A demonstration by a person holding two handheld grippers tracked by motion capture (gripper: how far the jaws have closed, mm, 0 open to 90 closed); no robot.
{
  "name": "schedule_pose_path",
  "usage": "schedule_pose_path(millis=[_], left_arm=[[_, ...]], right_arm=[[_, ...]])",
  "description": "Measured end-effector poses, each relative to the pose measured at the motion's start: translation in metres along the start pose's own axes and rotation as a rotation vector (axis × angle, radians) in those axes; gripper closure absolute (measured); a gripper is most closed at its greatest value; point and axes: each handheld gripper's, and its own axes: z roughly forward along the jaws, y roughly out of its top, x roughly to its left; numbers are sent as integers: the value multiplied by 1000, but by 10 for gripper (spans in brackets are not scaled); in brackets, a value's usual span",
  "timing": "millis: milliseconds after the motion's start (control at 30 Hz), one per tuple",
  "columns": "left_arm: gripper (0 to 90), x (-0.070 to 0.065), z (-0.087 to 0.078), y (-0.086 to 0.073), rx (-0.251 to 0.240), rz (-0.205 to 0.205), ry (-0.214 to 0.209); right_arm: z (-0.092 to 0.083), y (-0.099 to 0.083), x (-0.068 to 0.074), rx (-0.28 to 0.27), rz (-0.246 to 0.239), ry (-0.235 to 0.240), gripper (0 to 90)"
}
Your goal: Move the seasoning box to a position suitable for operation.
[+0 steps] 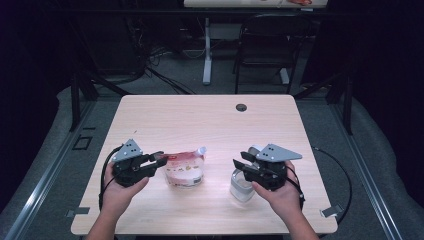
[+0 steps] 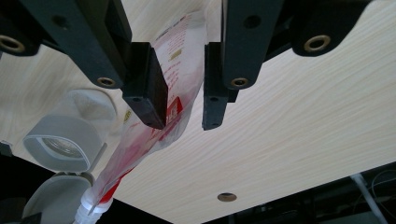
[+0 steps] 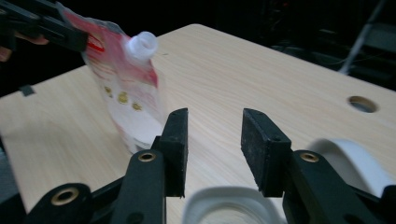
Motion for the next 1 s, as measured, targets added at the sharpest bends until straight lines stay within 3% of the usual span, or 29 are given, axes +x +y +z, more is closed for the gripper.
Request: schedule_pose_path(millis=[167, 433, 633, 1000], left_arm=[[709, 0, 0, 0, 1, 2, -2], [710, 1, 0, 0, -2, -5, -12], [709, 3, 0, -1, -3, -8, -20], [705, 2, 0, 0, -2, -12, -18]], right_arm=[[17, 8, 4, 22, -42, 32, 632], [40, 12, 8, 13, -21, 100, 661], [57, 14, 13, 20, -37, 106, 581], [75, 16, 19, 39, -51, 140, 544]])
